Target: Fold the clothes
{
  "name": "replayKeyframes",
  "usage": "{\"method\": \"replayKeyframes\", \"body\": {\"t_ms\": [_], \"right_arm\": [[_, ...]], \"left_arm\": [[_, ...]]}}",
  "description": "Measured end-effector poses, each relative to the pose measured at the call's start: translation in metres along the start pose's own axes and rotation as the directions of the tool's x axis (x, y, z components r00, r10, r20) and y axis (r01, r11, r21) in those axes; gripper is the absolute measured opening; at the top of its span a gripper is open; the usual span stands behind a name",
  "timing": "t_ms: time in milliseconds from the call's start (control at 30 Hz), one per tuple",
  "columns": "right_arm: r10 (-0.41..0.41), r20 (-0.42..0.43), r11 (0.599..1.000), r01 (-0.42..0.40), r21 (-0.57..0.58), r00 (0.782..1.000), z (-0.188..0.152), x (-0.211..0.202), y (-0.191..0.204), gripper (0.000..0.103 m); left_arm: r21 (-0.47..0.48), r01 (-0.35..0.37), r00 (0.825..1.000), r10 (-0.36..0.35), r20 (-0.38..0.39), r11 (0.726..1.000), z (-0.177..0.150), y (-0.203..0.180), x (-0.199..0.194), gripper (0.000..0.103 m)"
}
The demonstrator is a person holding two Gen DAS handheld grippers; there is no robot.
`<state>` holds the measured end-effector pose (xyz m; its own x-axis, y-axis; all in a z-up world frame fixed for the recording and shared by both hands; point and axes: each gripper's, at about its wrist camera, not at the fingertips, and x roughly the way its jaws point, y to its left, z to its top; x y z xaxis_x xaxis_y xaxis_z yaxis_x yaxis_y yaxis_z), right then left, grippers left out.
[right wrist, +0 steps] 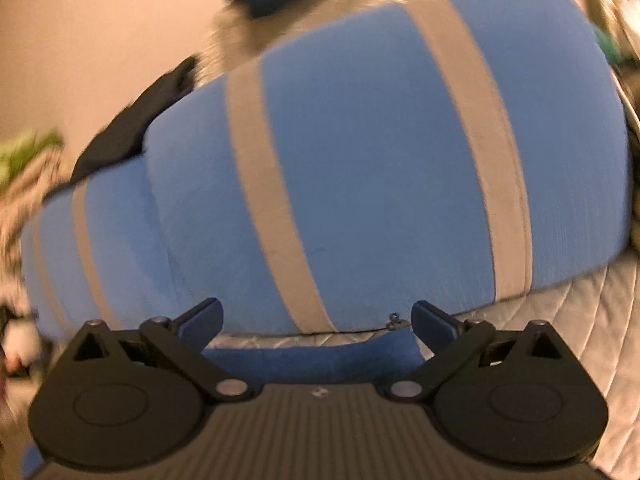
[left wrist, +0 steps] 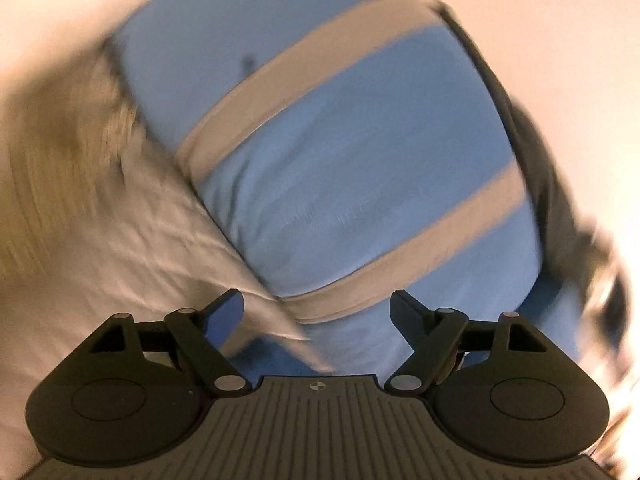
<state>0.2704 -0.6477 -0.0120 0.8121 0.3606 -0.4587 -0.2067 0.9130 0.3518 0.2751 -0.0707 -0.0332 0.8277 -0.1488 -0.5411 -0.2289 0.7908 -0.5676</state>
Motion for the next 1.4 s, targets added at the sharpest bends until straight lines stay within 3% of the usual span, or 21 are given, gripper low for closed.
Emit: {"method": "replayKeyframes", "body": {"t_ms": [67,133,200,267,333,467,600,700,800,933,1067,1200,1400], "right_arm": [[-0.014,-0.015,0.995,0.013,-0.102,1.0,-0.002,-0.002,0.016,0.102],[-0.032,-0.042,0.979,0.023,-0.201,0.999,-0.005,-0.001,0.031,0.102],[-0.049,-0.074,0.961,0.026,-0.277,0.996,-0.011,0.003,0.044,0.102],[-0.055,-0.101,0.947,0.019,-0.321,0.993,-0.018,0.011,0.055,0.102],[-0.06,-0.133,0.937,0.01,-0.348,0.989,-0.026,0.021,0.066,0.102],[-0.082,-0.187,0.927,0.006,-0.375,0.979,-0.043,0.041,0.089,0.102],[-0.112,-0.211,0.917,0.019,-0.4,0.971,-0.059,0.065,0.108,0.102],[-0.134,-0.223,0.931,0.046,-0.362,0.965,-0.065,0.085,0.112,0.102],[-0.147,-0.199,0.952,0.084,-0.294,0.969,-0.07,0.101,0.108,0.102],[-0.173,-0.166,0.96,0.128,-0.249,0.971,-0.082,0.122,0.101,0.102],[-0.185,-0.15,0.964,0.149,-0.22,0.971,-0.098,0.138,0.092,0.102],[-0.197,-0.091,0.954,0.17,-0.246,0.976,-0.111,0.139,0.094,0.102],[-0.182,-0.073,0.959,0.16,-0.235,0.981,-0.113,0.144,0.094,0.102]], "left_arm": [[0.22,-0.047,0.999,0.05,-0.006,0.974,-0.012,-0.024,-0.006,0.081],[0.406,-0.078,0.996,0.09,-0.009,0.91,-0.026,-0.046,-0.01,0.081],[0.527,-0.076,0.994,0.106,-0.026,0.847,-0.047,-0.065,-0.01,0.081],[0.593,-0.052,0.992,0.112,-0.064,0.804,-0.065,-0.081,-0.005,0.081],[0.627,-0.014,0.987,0.111,-0.116,0.779,-0.082,-0.096,0.005,0.081],[0.687,0.032,0.964,0.16,-0.214,0.726,-0.113,-0.12,0.034,0.081],[0.669,0.007,0.956,0.192,-0.223,0.743,-0.124,-0.12,0.066,0.081],[0.648,-0.018,0.951,0.213,-0.224,0.762,-0.131,-0.118,0.09,0.081],[0.641,-0.03,0.965,0.19,-0.183,0.767,-0.138,-0.11,0.107,0.082],[0.624,-0.021,0.984,0.127,-0.126,0.781,-0.15,-0.094,0.12,0.103],[0.605,-0.008,0.995,0.068,-0.076,0.796,-0.16,-0.081,0.131,0.103],[0.602,0.001,0.996,0.05,-0.069,0.799,-0.159,-0.08,0.133,0.103],[0.611,-0.009,0.997,0.054,-0.055,0.792,-0.159,-0.083,0.124,0.103]]}}
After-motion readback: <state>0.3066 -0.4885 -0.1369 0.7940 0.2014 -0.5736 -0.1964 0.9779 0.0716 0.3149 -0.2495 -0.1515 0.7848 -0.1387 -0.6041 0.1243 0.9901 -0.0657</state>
